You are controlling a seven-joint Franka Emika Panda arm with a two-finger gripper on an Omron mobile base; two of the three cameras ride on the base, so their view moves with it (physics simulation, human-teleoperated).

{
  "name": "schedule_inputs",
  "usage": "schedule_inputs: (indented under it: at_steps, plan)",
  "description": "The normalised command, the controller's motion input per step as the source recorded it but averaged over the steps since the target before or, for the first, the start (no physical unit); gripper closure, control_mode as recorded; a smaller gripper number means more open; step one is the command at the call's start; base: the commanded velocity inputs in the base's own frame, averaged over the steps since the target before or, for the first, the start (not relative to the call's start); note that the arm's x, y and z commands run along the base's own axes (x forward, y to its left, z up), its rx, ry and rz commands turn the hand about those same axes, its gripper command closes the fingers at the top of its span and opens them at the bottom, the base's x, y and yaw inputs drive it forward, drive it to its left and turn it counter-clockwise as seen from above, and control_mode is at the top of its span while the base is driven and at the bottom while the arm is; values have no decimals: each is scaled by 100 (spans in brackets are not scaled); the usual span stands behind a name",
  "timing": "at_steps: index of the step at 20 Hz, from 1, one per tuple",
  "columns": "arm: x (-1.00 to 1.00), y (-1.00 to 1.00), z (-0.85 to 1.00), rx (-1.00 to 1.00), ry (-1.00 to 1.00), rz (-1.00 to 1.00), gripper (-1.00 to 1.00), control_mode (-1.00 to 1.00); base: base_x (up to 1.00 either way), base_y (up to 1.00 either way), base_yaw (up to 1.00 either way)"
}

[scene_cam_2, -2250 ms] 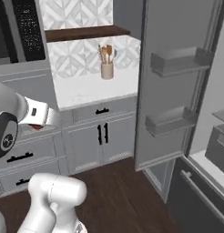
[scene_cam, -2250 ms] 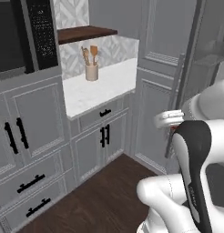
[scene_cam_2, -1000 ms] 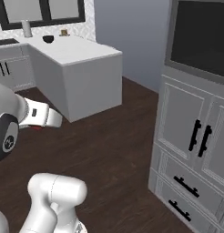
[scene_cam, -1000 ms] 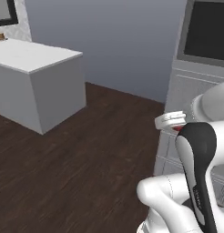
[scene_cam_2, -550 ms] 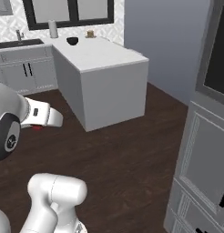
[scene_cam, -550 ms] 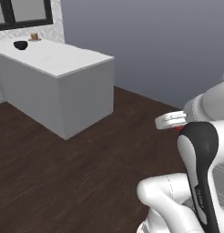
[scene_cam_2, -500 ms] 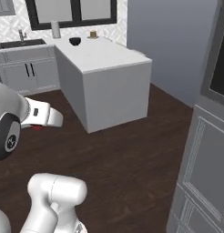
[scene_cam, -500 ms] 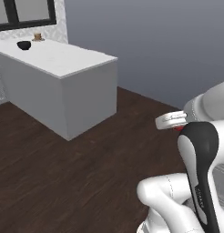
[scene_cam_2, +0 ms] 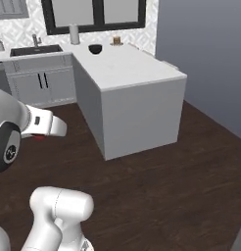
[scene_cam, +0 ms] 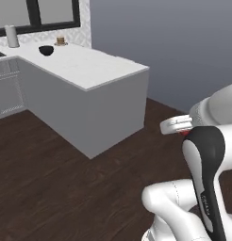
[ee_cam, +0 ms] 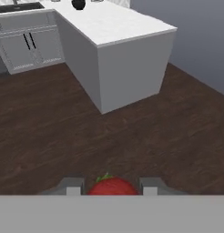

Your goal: Take the strawberry from the fridge and place it on top of the pancake, located on the dining counter.

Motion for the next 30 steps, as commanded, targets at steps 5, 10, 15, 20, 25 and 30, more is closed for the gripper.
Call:
schedule_inputs:
  at_steps: [5,10,15,20,25,30]
  plan:
    - [0,0,0,0,0,0,100,100,100,0,0]
    - [0,0,0,0,0,0,100,100,100,0,-5]
    - [0,0,0,0,0,0,100,100,100,-54,-1]
    - [0,0,0,0,0,0,100,100,100,-100,6]
    - [0,0,0,0,0,0,100,100,100,-100,10]
    - [0,0,0,0,0,0,100,100,91,-100,12]
